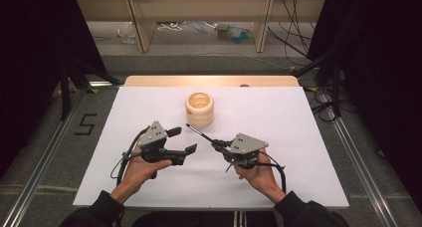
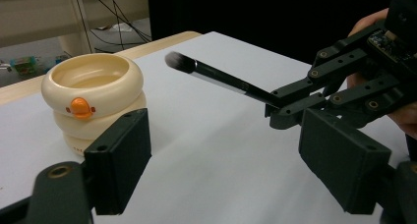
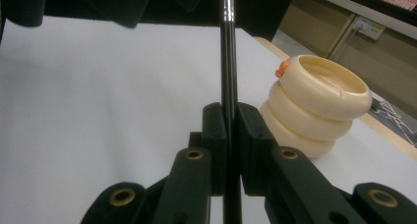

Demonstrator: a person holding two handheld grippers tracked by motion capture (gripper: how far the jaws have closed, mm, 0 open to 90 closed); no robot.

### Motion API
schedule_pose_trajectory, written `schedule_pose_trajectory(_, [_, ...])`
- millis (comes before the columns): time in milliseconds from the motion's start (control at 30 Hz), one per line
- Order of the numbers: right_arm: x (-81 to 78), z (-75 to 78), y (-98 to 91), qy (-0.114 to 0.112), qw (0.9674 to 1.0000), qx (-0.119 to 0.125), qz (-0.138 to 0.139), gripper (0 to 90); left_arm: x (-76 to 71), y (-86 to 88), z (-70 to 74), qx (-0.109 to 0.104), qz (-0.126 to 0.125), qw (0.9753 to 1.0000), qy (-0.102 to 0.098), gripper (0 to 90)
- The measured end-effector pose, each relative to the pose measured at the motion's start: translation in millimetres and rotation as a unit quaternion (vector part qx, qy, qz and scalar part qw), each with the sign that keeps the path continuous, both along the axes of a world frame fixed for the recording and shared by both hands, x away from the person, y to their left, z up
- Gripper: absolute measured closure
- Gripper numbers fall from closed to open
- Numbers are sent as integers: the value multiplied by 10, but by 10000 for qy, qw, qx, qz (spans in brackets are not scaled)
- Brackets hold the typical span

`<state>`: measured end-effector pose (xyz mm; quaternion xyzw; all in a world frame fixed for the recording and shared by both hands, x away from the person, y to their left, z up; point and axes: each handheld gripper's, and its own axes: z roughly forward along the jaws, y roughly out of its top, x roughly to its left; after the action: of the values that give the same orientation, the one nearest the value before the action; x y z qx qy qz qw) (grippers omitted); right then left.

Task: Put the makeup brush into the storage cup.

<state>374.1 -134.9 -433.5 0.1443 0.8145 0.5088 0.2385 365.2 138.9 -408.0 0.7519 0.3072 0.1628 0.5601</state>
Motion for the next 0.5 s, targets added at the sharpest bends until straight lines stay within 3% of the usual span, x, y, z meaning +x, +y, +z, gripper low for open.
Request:
schedule_pose_trajectory(100, [-11,-24,36,45,9999,164,-10,839,-2,-20,-15,-10,-32,10000,-26,199])
schedule_pose_trajectory(500, [-43,-42,101,114,9994,316,59,840,-11,-42,-39,-189,39,9998,12,239])
